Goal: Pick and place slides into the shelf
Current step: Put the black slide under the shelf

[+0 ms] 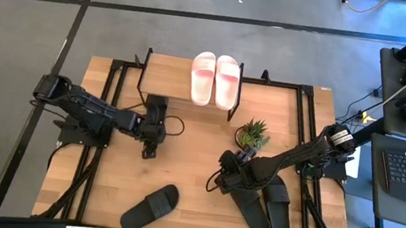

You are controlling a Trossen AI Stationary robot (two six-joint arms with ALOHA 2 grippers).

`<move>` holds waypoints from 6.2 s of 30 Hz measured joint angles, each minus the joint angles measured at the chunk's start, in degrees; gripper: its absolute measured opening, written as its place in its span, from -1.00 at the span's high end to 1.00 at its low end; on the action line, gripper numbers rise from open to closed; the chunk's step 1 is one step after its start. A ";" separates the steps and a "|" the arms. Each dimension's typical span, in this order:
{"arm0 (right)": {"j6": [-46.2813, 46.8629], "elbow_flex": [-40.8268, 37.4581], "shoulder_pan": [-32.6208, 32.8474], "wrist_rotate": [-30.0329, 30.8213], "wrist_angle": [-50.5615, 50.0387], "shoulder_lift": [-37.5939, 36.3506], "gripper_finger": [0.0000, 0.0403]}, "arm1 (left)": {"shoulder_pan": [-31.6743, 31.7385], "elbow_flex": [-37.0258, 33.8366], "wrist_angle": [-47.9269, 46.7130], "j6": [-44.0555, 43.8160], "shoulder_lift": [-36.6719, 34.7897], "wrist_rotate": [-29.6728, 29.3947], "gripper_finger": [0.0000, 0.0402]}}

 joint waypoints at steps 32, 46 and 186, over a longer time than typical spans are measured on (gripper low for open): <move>0.78 0.00 0.78 -1.18 0.25 0.00 -0.02 | 9.82 -0.02 -0.42 5.06 -10.01 18.58 0.08; 1.46 0.00 1.77 -1.07 0.01 0.00 -0.02 | -29.18 12.33 -0.05 14.43 -24.98 -7.13 0.08; -3.39 0.00 -5.75 3.43 2.37 0.00 -0.02 | 12.18 -0.24 22.23 13.23 -0.72 -25.52 0.65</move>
